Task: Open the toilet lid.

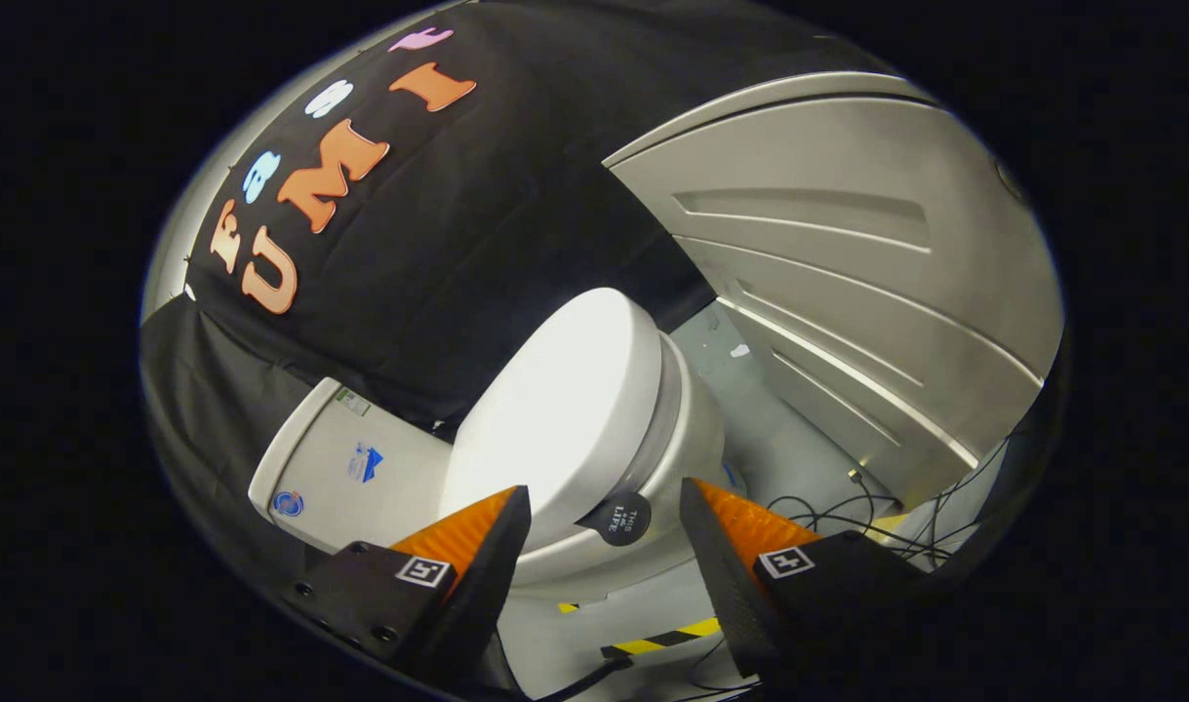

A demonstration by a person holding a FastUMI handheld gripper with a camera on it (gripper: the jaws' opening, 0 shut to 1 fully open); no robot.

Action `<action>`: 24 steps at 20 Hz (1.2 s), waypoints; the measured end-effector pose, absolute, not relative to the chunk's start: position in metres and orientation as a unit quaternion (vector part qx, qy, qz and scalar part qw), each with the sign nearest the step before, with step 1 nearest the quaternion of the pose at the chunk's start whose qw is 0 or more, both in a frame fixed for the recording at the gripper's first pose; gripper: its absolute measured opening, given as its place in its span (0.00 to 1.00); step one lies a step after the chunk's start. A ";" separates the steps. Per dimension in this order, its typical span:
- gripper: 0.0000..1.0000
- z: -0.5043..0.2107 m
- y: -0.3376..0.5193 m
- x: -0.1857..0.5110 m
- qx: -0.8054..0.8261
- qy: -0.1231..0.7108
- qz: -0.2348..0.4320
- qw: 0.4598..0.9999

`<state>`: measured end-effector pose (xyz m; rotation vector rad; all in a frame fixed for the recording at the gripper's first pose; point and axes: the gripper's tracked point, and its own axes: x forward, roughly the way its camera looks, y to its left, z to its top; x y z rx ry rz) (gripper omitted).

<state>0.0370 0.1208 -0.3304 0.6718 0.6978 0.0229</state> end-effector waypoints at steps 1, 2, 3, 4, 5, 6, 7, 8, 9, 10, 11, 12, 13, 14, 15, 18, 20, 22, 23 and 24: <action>0.99 -0.330 0.124 0.033 0.327 0.346 0.015 0.879; 0.99 -0.332 0.126 0.035 0.331 0.351 0.016 0.876; 0.99 -0.335 0.126 0.036 0.335 0.354 0.015 0.873; 0.99 -0.338 0.127 0.036 0.342 0.356 0.016 0.870; 0.99 -0.340 0.130 0.037 0.348 0.359 0.018 0.866; 0.99 -0.343 0.131 0.036 0.352 0.364 0.019 0.862; 0.98 -0.347 0.133 0.036 0.355 0.368 0.019 0.859; 0.98 -0.351 0.136 0.036 0.358 0.374 0.020 0.855; 0.98 -0.354 0.139 0.038 0.361 0.376 0.019 0.853; 0.98 -0.360 0.138 0.040 0.362 0.380 0.016 0.851; 0.97 -0.366 0.137 0.042 0.365 0.384 0.010 0.848; 0.97 -0.372 0.138 0.043 0.368 0.389 0.004 0.845; 0.97 -0.376 0.137 0.045 0.372 0.390 -0.002 0.842; 0.97 -0.380 0.138 0.046 0.377 0.392 -0.005 0.839; 0.97 -0.384 0.139 0.047 0.380 0.395 -0.006 0.837; 0.92 -0.385 0.143 0.052 0.391 0.391 0.001 0.833; 0.87 -0.387 0.145 0.056 0.399 0.387 0.006 0.831; 0.78 -0.395 0.145 0.059 0.406 0.391 0.008 0.826; 0.74 -0.399 0.145 0.060 0.408 0.395 0.006 0.823; 0.70 -0.401 0.147 0.060 0.411 0.397 0.008 0.821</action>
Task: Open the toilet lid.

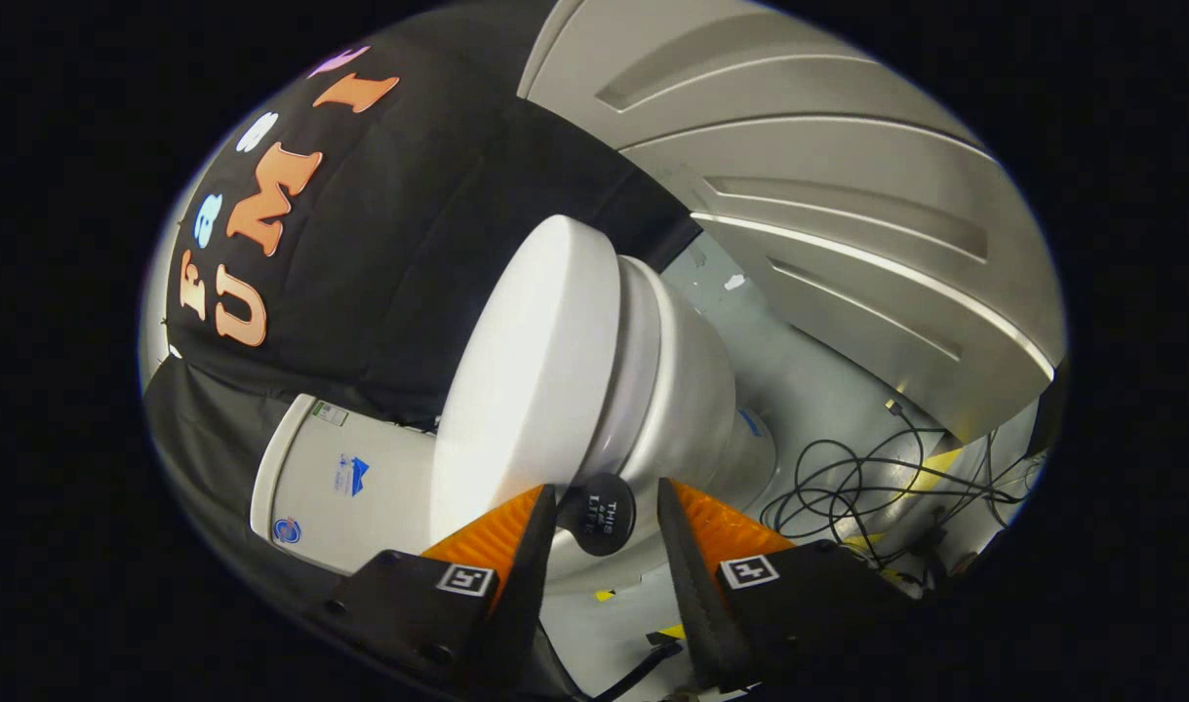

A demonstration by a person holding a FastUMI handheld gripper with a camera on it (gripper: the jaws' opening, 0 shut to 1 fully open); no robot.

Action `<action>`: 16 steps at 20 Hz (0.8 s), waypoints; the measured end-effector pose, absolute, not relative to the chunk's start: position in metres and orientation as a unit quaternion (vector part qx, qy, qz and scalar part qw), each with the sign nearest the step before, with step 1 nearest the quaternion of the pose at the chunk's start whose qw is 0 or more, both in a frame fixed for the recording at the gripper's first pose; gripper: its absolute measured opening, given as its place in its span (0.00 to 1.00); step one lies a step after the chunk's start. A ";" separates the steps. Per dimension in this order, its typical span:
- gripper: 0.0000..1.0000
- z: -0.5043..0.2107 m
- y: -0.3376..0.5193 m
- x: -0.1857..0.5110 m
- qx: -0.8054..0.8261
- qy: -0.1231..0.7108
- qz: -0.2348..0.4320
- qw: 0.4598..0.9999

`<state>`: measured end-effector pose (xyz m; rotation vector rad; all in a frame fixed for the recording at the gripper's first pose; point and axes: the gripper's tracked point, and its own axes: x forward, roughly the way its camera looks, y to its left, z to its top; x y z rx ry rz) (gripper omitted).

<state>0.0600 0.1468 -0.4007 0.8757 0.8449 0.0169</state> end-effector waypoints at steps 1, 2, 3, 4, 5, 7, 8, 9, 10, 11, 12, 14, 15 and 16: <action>0.61 -0.400 0.147 0.062 0.417 0.394 0.011 0.819; 0.52 -0.399 0.149 0.063 0.418 0.392 0.015 0.819; 0.41 -0.398 0.149 0.063 0.420 0.393 0.018 0.818; 0.41 -0.399 0.148 0.062 0.424 0.395 0.020 0.815; 0.37 -0.401 0.151 0.064 0.432 0.397 0.022 0.810; 0.31 -0.393 0.147 0.063 0.446 0.386 0.031 0.807; 0.29 -0.389 0.147 0.065 0.453 0.379 0.037 0.806; 0.22 -0.389 0.147 0.070 0.455 0.372 0.034 0.809; 0.16 -0.389 0.142 0.070 0.461 0.368 0.038 0.807; 0.09 -0.391 0.146 0.073 0.466 0.369 0.042 0.803; 0.09 -0.390 0.142 0.073 0.469 0.365 0.043 0.803; 0.09 -0.390 0.141 0.074 0.473 0.361 0.041 0.803; 0.09 -0.390 0.140 0.074 0.473 0.360 0.037 0.803; 0.09 -0.390 0.140 0.076 0.475 0.360 0.033 0.803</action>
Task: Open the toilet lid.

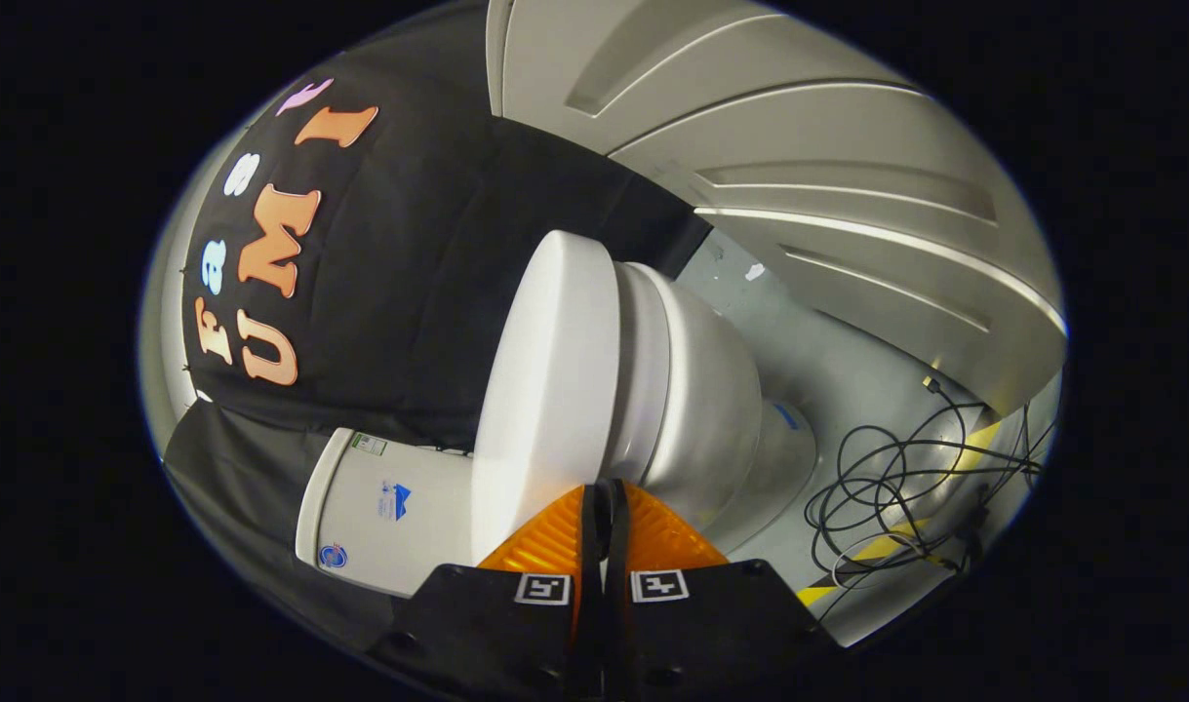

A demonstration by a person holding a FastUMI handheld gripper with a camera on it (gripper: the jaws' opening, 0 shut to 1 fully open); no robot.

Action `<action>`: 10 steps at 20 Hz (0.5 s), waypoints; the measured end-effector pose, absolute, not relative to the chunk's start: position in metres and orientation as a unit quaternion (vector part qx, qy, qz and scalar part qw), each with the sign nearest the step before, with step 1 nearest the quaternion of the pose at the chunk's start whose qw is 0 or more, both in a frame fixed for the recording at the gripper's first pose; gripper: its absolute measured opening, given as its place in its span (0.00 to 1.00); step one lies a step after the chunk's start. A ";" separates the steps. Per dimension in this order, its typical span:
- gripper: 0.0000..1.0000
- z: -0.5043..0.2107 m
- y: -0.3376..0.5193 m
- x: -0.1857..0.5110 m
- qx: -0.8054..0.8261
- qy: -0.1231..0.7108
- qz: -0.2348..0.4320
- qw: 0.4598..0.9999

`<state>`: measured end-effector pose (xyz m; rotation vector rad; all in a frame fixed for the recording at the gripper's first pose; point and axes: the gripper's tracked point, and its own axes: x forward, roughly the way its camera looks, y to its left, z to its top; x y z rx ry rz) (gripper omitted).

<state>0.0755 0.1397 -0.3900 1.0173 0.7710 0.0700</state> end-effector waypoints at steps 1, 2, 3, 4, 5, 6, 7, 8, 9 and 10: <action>0.09 -0.390 0.140 0.076 0.476 0.360 0.032 0.802; 0.09 -0.391 0.142 0.078 0.479 0.363 0.033 0.799; 0.08 -0.390 0.141 0.078 0.479 0.363 0.032 0.799; 0.08 -0.388 0.139 0.076 0.472 0.361 0.032 0.804; 0.08 -0.390 0.139 0.076 0.469 0.361 0.032 0.806; 0.08 -0.388 0.140 0.075 0.470 0.361 0.032 0.805; 0.08 -0.388 0.140 0.075 0.473 0.363 0.032 0.802; 0.08 -0.388 0.141 0.075 0.475 0.363 0.032 0.801; 0.08 -0.389 0.140 0.076 0.475 0.364 0.031 0.801; 0.08 -0.389 0.140 0.076 0.475 0.364 0.029 0.801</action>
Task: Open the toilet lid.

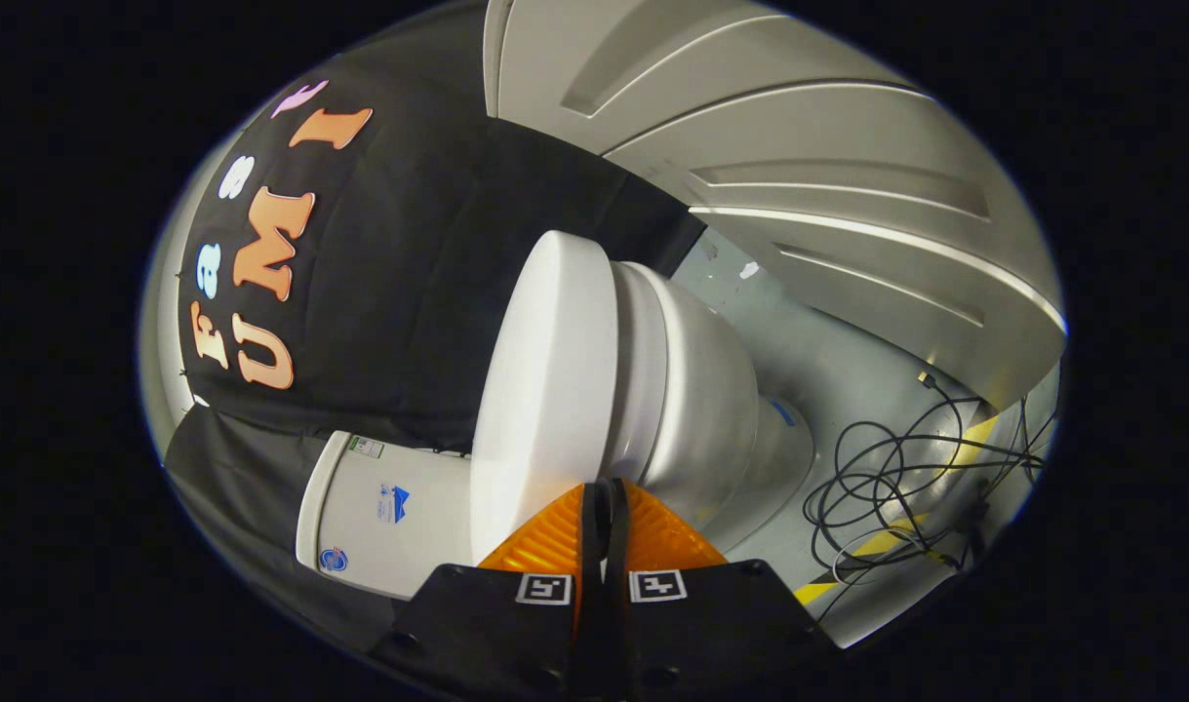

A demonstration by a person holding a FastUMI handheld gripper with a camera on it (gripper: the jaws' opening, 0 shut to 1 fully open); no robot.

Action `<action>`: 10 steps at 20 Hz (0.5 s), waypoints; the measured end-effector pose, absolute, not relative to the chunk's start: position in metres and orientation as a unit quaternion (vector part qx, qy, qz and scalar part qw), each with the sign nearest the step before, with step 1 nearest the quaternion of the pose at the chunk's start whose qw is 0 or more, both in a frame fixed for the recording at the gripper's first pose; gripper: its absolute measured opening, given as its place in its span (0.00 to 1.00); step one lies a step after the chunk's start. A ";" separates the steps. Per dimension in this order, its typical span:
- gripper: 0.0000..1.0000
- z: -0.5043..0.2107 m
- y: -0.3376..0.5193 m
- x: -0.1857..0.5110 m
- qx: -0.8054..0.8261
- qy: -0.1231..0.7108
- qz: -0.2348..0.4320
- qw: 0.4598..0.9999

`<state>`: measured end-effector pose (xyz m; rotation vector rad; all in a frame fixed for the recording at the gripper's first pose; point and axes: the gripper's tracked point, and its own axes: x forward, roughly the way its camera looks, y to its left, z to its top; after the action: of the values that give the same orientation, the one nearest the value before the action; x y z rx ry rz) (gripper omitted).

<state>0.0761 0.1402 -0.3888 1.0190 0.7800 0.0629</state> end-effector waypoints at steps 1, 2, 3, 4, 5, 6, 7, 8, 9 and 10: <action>0.08 -0.389 0.141 0.076 0.476 0.365 0.029 0.800; 0.08 -0.389 0.141 0.077 0.477 0.365 0.028 0.799; 0.08 -0.389 0.141 0.077 0.478 0.365 0.028 0.799; 0.08 -0.389 0.141 0.077 0.477 0.365 0.028 0.799; 0.08 -0.389 0.141 0.077 0.476 0.365 0.027 0.799; 0.08 -0.389 0.141 0.077 0.475 0.364 0.027 0.800; 0.08 -0.388 0.141 0.077 0.472 0.363 0.026 0.803; 0.08 -0.387 0.141 0.078 0.468 0.361 0.025 0.806; 0.08 -0.387 0.141 0.079 0.463 0.361 0.022 0.809; 0.08 -0.386 0.140 0.079 0.461 0.362 0.019 0.810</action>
<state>0.0787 0.1404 -0.3864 0.9849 0.7730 0.0407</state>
